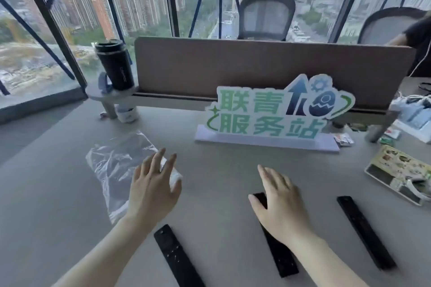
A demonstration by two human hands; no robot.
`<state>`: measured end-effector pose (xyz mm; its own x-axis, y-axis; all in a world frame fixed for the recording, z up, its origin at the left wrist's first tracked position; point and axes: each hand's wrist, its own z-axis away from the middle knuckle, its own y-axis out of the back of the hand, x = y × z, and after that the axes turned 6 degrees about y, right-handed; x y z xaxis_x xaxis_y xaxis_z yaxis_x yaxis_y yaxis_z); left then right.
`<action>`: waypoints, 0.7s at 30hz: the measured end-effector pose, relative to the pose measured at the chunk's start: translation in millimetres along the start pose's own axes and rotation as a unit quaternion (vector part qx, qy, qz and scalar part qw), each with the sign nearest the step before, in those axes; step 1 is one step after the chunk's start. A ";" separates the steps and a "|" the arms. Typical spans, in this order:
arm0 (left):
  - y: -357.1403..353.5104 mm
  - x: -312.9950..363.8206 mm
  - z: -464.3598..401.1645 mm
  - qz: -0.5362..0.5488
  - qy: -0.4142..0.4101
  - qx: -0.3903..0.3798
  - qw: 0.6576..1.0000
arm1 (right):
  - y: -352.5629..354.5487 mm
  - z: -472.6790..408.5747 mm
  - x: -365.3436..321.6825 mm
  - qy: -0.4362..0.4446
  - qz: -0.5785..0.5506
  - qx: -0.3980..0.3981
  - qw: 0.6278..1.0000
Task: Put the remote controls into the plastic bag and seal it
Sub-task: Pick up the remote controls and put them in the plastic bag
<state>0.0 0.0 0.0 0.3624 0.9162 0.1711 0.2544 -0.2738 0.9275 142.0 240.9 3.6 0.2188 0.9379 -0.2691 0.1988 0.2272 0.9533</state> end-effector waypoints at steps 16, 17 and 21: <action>-18.3 -40.1 49.1 0.009 -0.010 0.021 1.000 | -19.0 92.0 -0.2 -0.175 -0.288 -0.089 0.937; -16.9 -29.4 49.3 0.019 -0.036 0.024 0.999 | -11.5 92.1 -2.9 -0.164 -0.363 -0.099 0.912; -8.0 16.5 51.8 0.081 -0.075 0.036 0.993 | 5.3 80.7 -24.2 -0.137 -0.497 -0.155 0.843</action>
<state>50.4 2.1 -21.8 0.5314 0.8065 0.2590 0.2446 -0.4389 0.8646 214.9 198.3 4.1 0.3123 0.1585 -0.9367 0.1643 0.9621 0.2176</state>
